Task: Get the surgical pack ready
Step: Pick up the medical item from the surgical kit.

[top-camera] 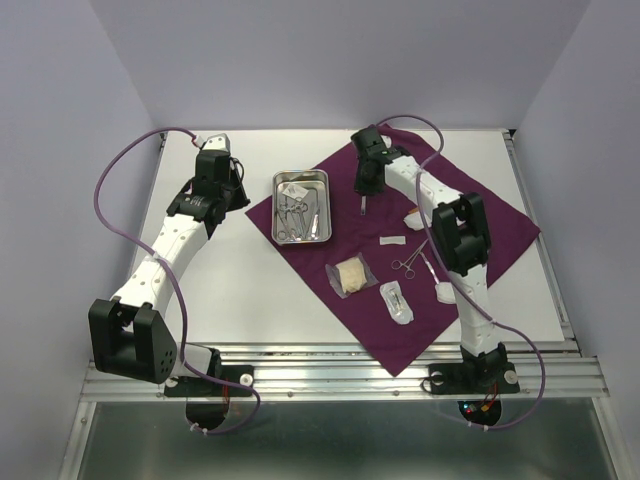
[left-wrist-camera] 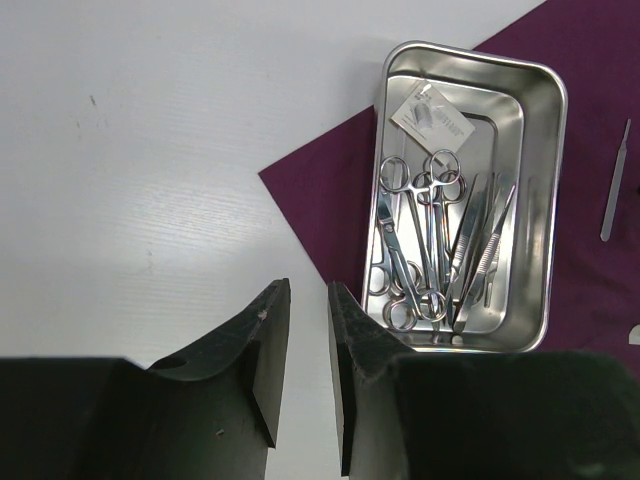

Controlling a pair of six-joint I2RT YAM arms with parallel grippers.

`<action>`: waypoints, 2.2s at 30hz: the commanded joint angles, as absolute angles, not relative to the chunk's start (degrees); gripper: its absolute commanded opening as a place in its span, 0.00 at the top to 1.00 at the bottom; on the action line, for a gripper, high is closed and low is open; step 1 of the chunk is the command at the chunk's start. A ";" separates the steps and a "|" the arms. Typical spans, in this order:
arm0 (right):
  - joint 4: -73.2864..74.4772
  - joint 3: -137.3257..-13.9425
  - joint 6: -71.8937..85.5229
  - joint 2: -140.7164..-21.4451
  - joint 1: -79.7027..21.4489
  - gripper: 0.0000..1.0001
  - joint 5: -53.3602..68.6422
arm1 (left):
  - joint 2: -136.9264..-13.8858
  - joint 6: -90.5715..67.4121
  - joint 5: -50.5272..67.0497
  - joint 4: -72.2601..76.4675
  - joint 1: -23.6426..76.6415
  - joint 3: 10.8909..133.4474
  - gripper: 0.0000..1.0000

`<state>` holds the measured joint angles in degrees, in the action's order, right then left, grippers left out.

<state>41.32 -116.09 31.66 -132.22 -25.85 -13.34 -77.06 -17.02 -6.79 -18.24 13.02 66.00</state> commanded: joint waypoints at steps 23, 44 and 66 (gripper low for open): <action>43.24 -117.42 30.50 -138.07 -25.66 0.70 -13.45 | -75.76 -16.44 -7.91 -17.05 12.74 65.74 0.67; 43.77 -119.35 30.94 -131.75 -25.66 0.97 -14.85 | -75.85 -16.52 -7.73 -17.23 12.74 66.27 0.67; 44.39 -125.41 30.67 -128.94 -30.67 0.98 -12.13 | -76.73 -16.61 -7.82 -17.49 12.74 67.15 0.67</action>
